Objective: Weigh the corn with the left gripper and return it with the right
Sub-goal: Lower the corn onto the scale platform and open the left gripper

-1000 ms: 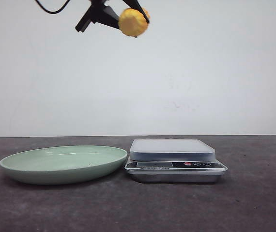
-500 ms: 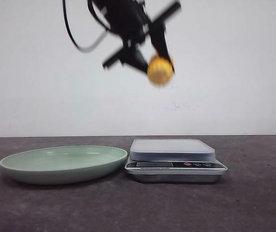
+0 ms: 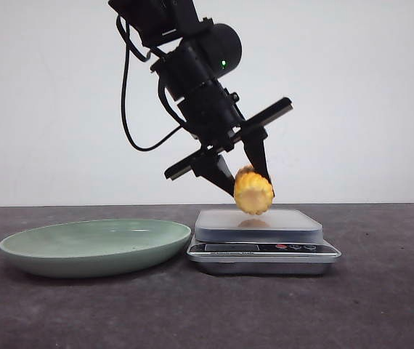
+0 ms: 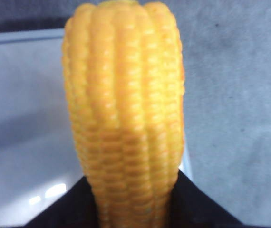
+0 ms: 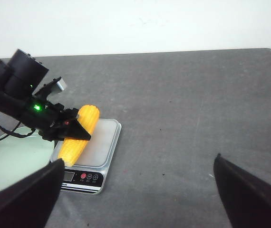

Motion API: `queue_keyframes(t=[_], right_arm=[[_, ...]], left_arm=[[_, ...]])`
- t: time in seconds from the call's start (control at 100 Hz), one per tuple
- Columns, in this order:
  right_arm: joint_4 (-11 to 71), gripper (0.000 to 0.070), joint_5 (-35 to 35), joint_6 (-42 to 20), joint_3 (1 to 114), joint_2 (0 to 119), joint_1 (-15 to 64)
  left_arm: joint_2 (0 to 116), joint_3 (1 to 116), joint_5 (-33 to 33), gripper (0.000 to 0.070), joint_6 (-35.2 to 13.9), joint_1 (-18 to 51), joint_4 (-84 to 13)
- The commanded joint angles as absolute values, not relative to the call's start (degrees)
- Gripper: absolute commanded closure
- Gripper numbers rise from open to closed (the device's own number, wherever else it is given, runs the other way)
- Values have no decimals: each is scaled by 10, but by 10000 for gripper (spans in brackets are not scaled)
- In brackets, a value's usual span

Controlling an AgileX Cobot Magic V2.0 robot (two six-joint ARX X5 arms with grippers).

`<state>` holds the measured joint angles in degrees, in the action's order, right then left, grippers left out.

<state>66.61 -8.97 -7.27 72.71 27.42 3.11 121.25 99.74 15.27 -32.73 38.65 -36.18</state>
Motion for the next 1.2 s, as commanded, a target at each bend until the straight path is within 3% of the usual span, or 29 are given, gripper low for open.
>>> queue_keyframes(t=[0.0,0.21,0.29,0.35,0.46,0.51,0.66,0.83,1.1,1.19], right_arm=[[662,86,-90,-66,738,276,33],[662,86,-90,-66,738,276,33],[662,86,-89,-66,738,276,33],[662,86,-90,-66,738,276,33],[662,86,-90,-66,738,276,33],[662,86,-90,-66,738,276,33],[662,86,-90,-66,738,276,33],[665,86,-90,-66,738,276,33],[665,86,-90,-66,738,276,33],[665,86,-90,-66,738,276,33]], left_arm=[[1231,1011,145,695,-337,391,-366],[1239,1011,145,693,-341,391,-379],[1239,1011,144,646,-341,391,-376],[1239,1011,141,573,-341,391,-377],[1239,1011,135,369,-341,391,-378],[1239,1011,135,329,-341,391,-377],[1239,1011,135,321,-341,391,-378],[1239,1011,135,89,-341,391,-378],[1239,1011,135,83,-341,390,-388],[1239,1012,135,49,-341,390,-391]])
